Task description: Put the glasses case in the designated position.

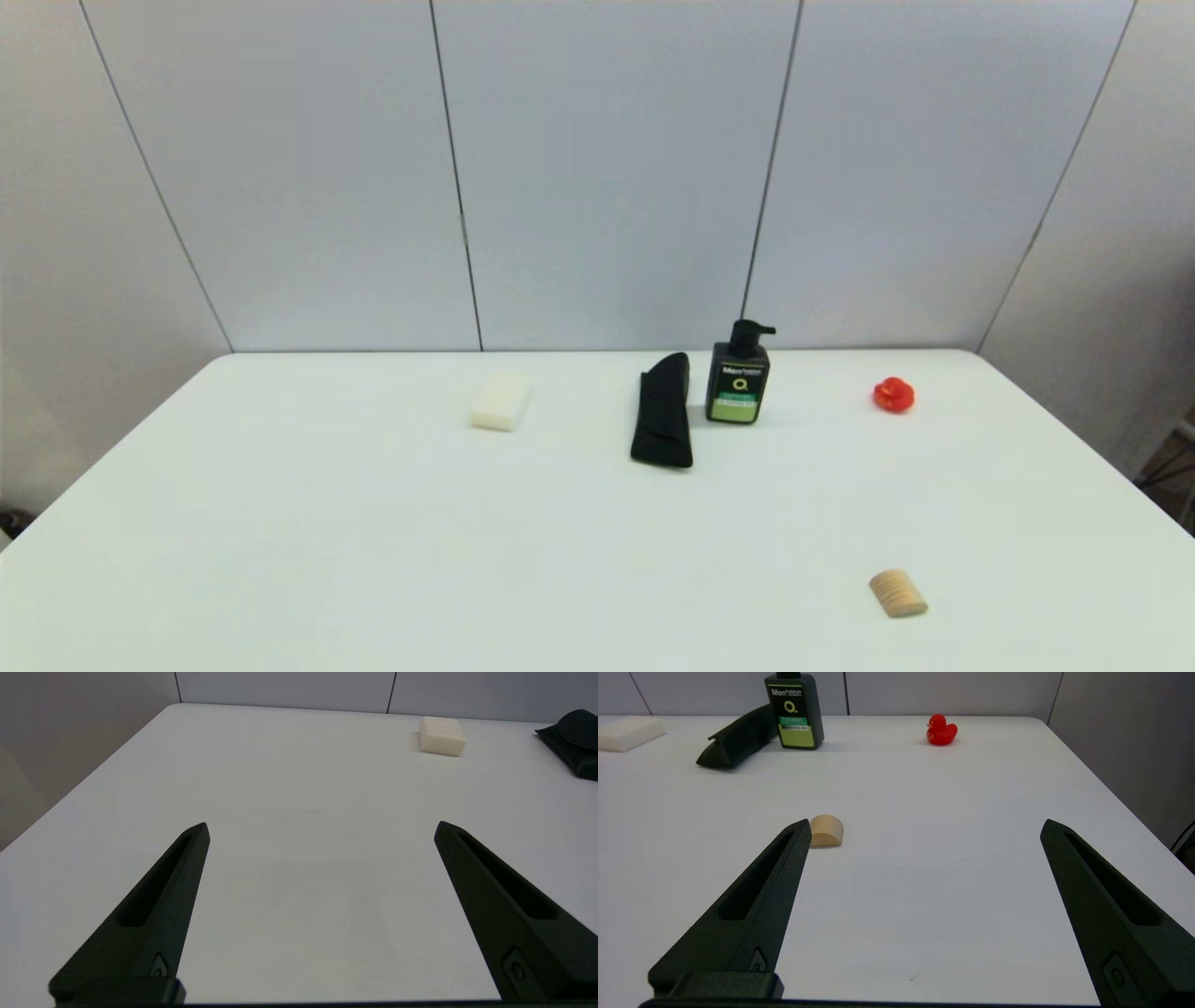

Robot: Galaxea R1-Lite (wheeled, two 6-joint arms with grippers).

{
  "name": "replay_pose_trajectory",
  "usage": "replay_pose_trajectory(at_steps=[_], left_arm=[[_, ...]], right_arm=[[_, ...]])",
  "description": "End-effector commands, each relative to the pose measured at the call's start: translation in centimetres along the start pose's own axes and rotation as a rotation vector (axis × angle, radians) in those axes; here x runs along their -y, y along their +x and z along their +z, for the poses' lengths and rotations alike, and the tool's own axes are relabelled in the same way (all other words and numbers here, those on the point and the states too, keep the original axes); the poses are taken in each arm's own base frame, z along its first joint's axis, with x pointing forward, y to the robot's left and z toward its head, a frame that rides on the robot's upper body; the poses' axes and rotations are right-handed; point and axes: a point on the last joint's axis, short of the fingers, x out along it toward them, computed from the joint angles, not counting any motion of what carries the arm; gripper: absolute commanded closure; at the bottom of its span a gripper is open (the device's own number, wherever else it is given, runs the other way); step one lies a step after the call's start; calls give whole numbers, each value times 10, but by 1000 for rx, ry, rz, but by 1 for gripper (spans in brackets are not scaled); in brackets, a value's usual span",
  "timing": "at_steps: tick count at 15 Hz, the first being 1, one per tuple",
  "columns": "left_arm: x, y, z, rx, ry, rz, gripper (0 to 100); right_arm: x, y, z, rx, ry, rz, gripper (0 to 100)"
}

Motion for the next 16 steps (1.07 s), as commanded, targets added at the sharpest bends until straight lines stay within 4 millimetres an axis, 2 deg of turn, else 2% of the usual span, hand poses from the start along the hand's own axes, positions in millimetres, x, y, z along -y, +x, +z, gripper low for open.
replay_pose_trajectory(at_steps=[1,16], left_arm=[[0,0,0,-1,0,1,0],[0,0,0,-1,0,1,0]], right_arm=[[0,0,0,-1,-1,0,0],[0,0,0,-1,-4,2,0]])
